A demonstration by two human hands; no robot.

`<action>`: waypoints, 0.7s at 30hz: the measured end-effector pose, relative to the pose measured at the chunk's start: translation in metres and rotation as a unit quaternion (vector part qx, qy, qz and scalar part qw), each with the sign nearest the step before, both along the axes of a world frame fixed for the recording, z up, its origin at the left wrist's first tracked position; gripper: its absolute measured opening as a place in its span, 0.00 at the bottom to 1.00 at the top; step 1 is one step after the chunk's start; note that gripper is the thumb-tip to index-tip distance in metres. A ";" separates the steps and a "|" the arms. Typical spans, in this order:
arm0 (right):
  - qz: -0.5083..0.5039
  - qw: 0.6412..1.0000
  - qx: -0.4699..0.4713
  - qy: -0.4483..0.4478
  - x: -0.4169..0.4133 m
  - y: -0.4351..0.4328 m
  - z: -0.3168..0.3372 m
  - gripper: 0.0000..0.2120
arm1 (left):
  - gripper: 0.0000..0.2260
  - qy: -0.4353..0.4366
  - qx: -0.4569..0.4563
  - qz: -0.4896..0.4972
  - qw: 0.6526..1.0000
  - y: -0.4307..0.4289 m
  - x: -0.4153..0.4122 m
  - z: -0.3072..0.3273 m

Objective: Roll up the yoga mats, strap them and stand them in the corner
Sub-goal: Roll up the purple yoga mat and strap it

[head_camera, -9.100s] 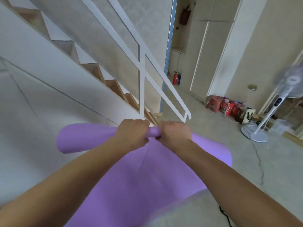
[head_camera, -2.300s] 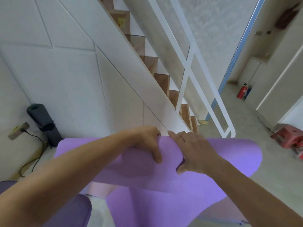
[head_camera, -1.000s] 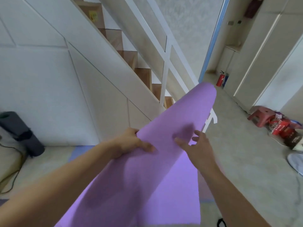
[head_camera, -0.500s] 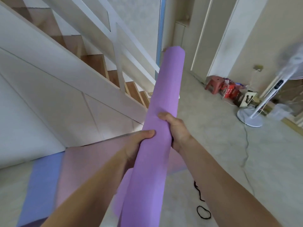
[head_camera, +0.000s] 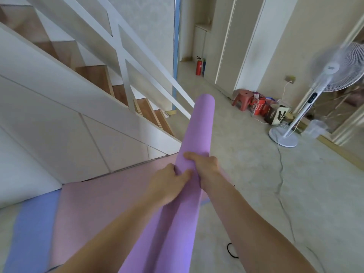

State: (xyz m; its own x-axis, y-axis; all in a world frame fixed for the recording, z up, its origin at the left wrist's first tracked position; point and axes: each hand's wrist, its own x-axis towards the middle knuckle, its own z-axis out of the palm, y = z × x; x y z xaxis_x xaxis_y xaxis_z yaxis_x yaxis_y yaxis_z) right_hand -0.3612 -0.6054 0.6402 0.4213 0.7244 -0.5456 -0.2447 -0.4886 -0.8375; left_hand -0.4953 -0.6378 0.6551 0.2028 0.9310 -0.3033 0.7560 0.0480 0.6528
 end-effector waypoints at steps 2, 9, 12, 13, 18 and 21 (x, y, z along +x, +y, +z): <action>-0.005 1.000 -0.019 -0.010 -0.006 -0.002 -0.006 0.35 | 0.43 -0.029 -0.061 -0.048 0.997 -0.021 0.001 -0.012; 0.120 0.990 -0.004 0.073 0.015 -0.028 -0.016 0.34 | 0.32 -0.345 -0.154 -0.001 0.926 -0.036 -0.017 -0.019; 0.148 0.973 0.028 0.173 0.031 -0.035 -0.007 0.24 | 0.34 -0.407 -0.201 0.002 0.891 -0.040 -0.018 -0.024; 0.148 0.971 0.032 0.183 0.033 -0.035 -0.007 0.23 | 0.34 -0.428 -0.225 0.011 0.875 -0.041 -0.017 -0.029; 0.054 0.998 -0.013 0.006 0.030 -0.022 -0.012 0.30 | 0.33 -0.319 -0.241 -0.008 0.917 -0.034 -0.007 -0.034; 0.041 0.992 -0.048 -0.111 0.016 -0.021 -0.019 0.30 | 0.56 -0.126 -0.171 -0.040 0.976 -0.035 0.007 -0.023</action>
